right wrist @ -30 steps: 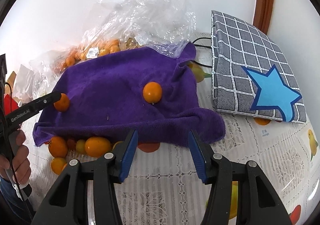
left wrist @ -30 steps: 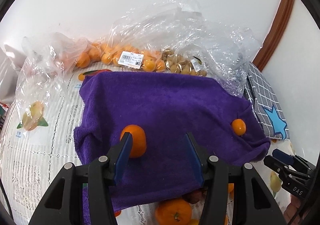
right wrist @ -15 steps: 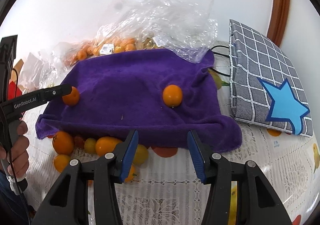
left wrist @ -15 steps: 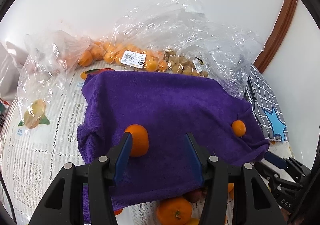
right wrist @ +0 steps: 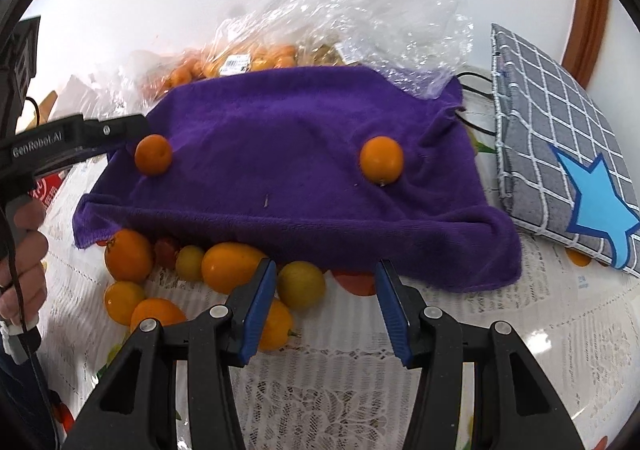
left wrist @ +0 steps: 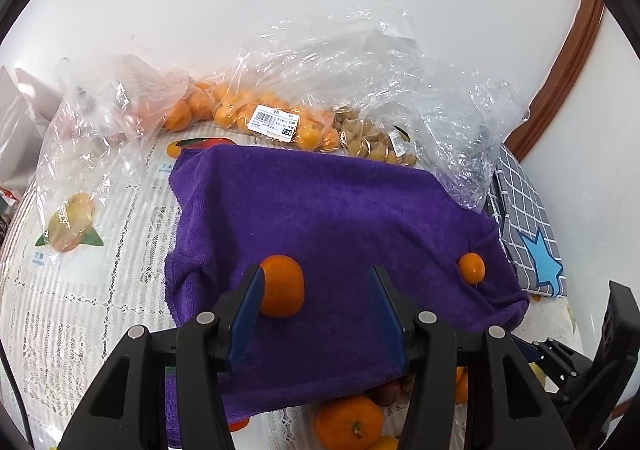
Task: Organize fruits
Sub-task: 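Withdraw both open grippers from the towel back toward the fruit row, then grasp a yellow-brown round fruit with the right gripper while the left gripper approaches a large orange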
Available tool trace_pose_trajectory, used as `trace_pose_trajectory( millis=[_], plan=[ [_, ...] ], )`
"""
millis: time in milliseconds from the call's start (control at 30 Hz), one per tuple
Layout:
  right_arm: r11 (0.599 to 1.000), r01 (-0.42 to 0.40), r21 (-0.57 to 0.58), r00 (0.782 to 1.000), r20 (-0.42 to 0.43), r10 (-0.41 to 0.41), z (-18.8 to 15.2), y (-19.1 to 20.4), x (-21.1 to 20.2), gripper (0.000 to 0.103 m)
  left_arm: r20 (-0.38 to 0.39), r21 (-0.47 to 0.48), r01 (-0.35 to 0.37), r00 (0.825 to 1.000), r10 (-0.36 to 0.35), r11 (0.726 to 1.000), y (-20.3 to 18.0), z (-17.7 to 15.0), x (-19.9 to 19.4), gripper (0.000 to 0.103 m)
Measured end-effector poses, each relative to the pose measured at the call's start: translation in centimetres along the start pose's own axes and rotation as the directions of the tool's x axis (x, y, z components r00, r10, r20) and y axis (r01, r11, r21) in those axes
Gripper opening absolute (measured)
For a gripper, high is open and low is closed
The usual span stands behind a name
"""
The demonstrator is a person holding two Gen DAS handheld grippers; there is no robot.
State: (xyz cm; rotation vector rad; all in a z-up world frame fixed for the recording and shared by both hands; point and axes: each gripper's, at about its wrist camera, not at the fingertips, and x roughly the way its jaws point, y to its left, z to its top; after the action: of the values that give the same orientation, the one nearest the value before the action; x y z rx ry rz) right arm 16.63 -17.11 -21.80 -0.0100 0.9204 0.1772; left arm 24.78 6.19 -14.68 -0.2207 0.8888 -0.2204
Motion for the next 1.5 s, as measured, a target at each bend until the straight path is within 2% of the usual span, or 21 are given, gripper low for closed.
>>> trace_pose_trajectory(
  millis=[667,900,967,1133,1233,1333,1500],
  plan=[
    [0.999,-0.032,0.021,0.999,-0.022,0.032,0.6,-0.1,0.6,0.051,0.036,-0.03,-0.013,0.999,0.014,0.999,1.5,1.0,-1.5,0.052],
    [0.998,-0.067,-0.015,0.998,-0.015,0.066,0.0,0.6,-0.6,0.051,0.028,0.006,-0.057,0.998,0.057,0.998,1.5,0.6,-2.2,0.052],
    [0.998,-0.064,-0.012,0.998,-0.02,0.064,0.2,0.6,-0.5,0.048,0.023,0.013,-0.071,0.997,0.07,0.997,1.7,0.2,-2.7,0.052],
    [0.993,-0.111,0.039,0.991,-0.065,0.113,1.0,-0.2,0.7,0.026,0.014,0.01,-0.104,0.994,0.104,0.994,2.7,-0.6,-3.8,0.052],
    [0.988,-0.136,0.067,0.986,-0.088,0.142,1.4,-0.7,1.1,0.027,0.013,-0.002,-0.112,0.994,0.112,0.994,3.3,-1.0,-4.6,0.052],
    [0.987,-0.146,0.073,0.986,-0.066,0.151,1.1,-1.1,0.3,0.027,0.006,-0.007,-0.115,0.993,0.116,0.993,3.6,-1.4,-5.1,0.052],
    [0.995,-0.077,0.063,0.996,-0.034,0.079,-0.1,-2.5,-1.3,0.027,-0.002,0.003,-0.122,0.993,0.122,0.993,3.4,-2.6,-6.1,0.052]
  ],
)
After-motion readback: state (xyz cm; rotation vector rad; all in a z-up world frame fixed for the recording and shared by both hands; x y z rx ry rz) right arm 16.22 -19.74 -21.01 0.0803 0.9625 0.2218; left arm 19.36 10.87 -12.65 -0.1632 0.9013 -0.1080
